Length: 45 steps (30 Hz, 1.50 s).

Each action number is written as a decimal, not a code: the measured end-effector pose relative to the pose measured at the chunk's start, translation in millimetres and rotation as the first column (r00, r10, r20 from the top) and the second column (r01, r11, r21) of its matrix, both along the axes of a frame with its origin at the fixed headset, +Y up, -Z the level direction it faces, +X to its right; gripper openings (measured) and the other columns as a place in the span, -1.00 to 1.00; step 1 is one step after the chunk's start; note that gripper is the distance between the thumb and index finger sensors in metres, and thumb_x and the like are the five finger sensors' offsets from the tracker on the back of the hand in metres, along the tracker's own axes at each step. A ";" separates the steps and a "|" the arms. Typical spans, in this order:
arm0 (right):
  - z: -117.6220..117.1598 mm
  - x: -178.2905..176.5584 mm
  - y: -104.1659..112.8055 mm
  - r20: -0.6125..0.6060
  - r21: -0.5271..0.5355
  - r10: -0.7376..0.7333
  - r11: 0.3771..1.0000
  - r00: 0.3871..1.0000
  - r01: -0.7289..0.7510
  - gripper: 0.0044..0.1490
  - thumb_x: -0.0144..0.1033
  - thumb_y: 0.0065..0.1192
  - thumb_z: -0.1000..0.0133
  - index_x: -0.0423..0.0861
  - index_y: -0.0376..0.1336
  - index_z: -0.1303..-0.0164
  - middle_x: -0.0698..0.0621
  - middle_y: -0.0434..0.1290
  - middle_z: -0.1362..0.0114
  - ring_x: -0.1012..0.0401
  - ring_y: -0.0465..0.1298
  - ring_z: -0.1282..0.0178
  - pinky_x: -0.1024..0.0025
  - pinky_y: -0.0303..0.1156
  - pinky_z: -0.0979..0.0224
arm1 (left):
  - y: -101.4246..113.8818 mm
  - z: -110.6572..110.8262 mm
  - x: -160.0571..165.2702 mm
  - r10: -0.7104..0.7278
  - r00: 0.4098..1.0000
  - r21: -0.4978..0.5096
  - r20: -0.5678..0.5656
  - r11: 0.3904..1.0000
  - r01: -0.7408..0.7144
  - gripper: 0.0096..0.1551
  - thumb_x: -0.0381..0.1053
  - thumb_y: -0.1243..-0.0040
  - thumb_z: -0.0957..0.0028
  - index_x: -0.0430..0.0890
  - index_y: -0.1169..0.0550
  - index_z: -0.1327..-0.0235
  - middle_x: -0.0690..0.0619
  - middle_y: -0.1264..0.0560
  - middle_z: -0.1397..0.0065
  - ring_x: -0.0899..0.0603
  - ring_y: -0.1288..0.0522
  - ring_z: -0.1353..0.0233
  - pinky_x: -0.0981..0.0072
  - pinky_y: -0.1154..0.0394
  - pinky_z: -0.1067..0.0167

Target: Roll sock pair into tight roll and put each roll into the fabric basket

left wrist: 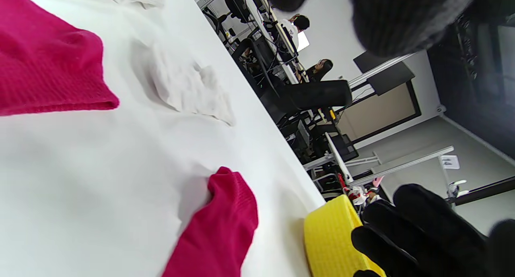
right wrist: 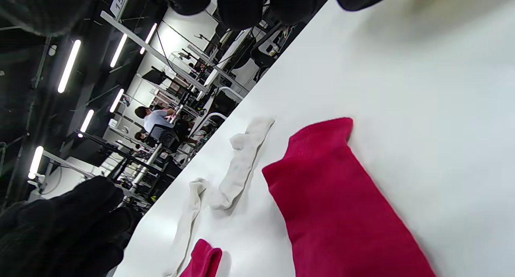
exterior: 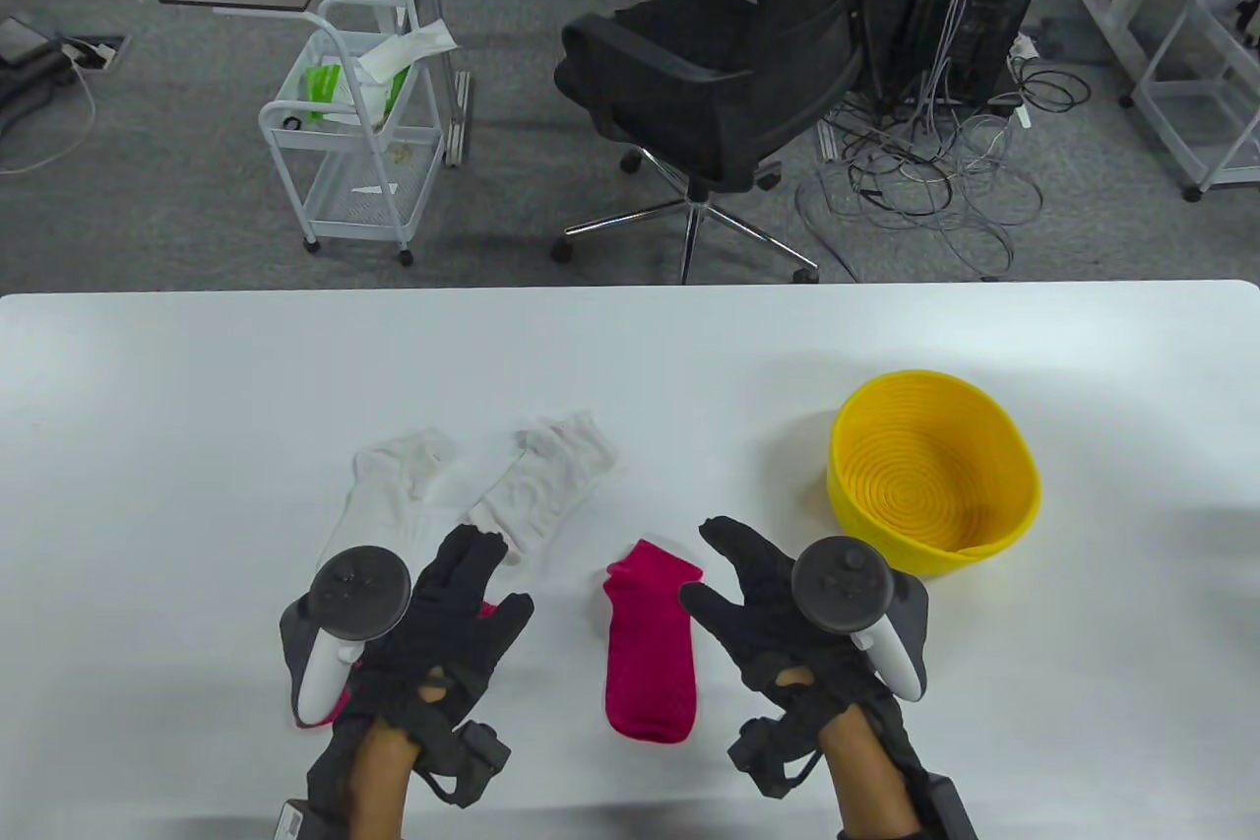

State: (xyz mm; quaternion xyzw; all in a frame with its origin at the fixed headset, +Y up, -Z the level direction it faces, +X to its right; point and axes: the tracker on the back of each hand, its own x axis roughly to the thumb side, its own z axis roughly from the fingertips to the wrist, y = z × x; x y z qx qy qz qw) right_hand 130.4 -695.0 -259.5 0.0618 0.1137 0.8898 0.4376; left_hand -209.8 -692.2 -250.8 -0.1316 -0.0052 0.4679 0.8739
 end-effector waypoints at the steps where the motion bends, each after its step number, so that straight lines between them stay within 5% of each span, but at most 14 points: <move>1: 0.3 1.7 -5.2 -0.002 -0.011 -0.018 1.000 1.000 0.018 0.09 0.45 0.06 0.09 0.14 -0.08 -0.59 -0.01 0.06 -0.72 -0.13 0.09 -0.72 -0.28 0.11 -0.54 | -1.7 -0.5 -1.0 -0.001 1.000 -0.019 0.005 1.000 0.001 0.03 0.35 -0.17 0.18 -0.04 -0.12 -0.50 0.00 0.10 -0.66 -0.23 0.06 -0.67 -0.13 0.05 -0.50; 7: 0.1 7.9 -12.3 -0.025 -0.009 0.063 0.998 0.998 -0.064 0.10 0.46 0.04 0.09 0.12 -0.10 -0.59 -0.03 0.06 -0.72 -0.14 0.08 -0.72 -0.27 0.12 -0.53 | -4.5 -6.3 -7.5 -0.008 1.000 -0.020 -0.017 1.000 0.008 -0.03 0.33 -0.19 0.18 0.04 -0.16 -0.49 0.03 0.06 -0.67 -0.22 0.02 -0.67 -0.14 0.02 -0.50; 11: -1.1 8.5 -13.1 -0.016 -0.020 0.058 0.998 0.998 -0.059 0.09 0.45 0.03 0.08 0.12 -0.09 -0.59 -0.03 0.06 -0.71 -0.13 0.09 -0.72 -0.27 0.12 -0.53 | -5.0 -18.7 -6.1 -0.185 0.983 -0.036 0.011 0.982 0.185 -0.19 0.20 -0.26 0.16 0.00 -0.39 -0.41 0.00 -0.17 -0.63 -0.23 -0.18 -0.61 -0.14 -0.15 -0.45; 17: -1.3 8.5 -12.8 -0.018 -0.019 0.059 0.998 0.998 -0.059 0.08 0.43 0.04 0.07 0.11 -0.08 -0.59 -0.03 0.07 -0.71 -0.12 0.10 -0.71 -0.26 0.13 -0.53 | -23.7 -44.5 5.4 -0.562 0.821 0.019 0.104 0.826 0.563 -0.40 0.06 -0.36 0.17 0.10 -0.60 -0.22 0.03 -0.45 -0.45 -0.17 -0.48 -0.37 -0.06 -0.38 -0.24; 21: -2.0 6.8 -13.4 -0.028 -0.023 0.071 0.997 0.997 -0.072 0.07 0.42 0.04 0.07 0.12 -0.08 -0.58 -0.02 0.08 -0.71 -0.12 0.11 -0.71 -0.25 0.14 -0.53 | -37.4 -58.5 8.2 -0.679 0.723 0.045 0.124 0.732 0.680 -0.46 0.00 -0.42 0.19 0.15 -0.65 -0.13 0.06 -0.53 -0.37 -0.13 -0.57 -0.23 0.01 -0.45 -0.14; 28: -3.6 5.7 -13.3 -0.028 -0.031 0.087 0.996 0.996 -0.088 0.07 0.43 0.04 0.08 0.13 -0.08 -0.59 -0.01 0.09 -0.71 -0.10 0.12 -0.72 -0.25 0.14 -0.54 | -61.1 -67.6 11.1 -0.758 0.630 0.057 0.168 0.646 0.761 -0.46 -0.03 -0.50 0.24 0.17 -0.68 -0.09 0.06 -0.56 -0.30 -0.07 -0.62 -0.11 0.08 -0.51 -0.09; 38: -3.9 4.6 -16.0 -0.032 -0.042 0.102 0.994 0.994 -0.104 0.07 0.43 0.05 0.08 0.12 -0.07 -0.58 -0.01 0.10 -0.70 -0.10 0.12 -0.72 -0.25 0.14 -0.54 | -65.3 -62.8 15.2 -0.800 0.590 0.194 0.107 0.599 0.777 -0.61 0.00 -0.49 0.28 0.13 -0.73 0.14 0.07 -0.62 -0.19 -0.06 -0.64 0.00 0.05 -0.52 -0.03; 45: -4.3 6.7 -15.4 -0.024 -0.040 0.082 0.996 0.996 -0.083 0.07 0.43 0.04 0.08 0.12 -0.07 -0.58 -0.01 0.11 -0.70 -0.10 0.13 -0.71 -0.24 0.15 -0.54 | -62.9 -59.8 11.7 -0.790 0.598 0.149 0.133 0.612 0.776 -0.60 0.03 -0.38 0.21 0.14 -0.69 0.06 0.11 -0.52 -0.31 -0.07 -0.56 -0.11 -0.04 -0.35 -0.19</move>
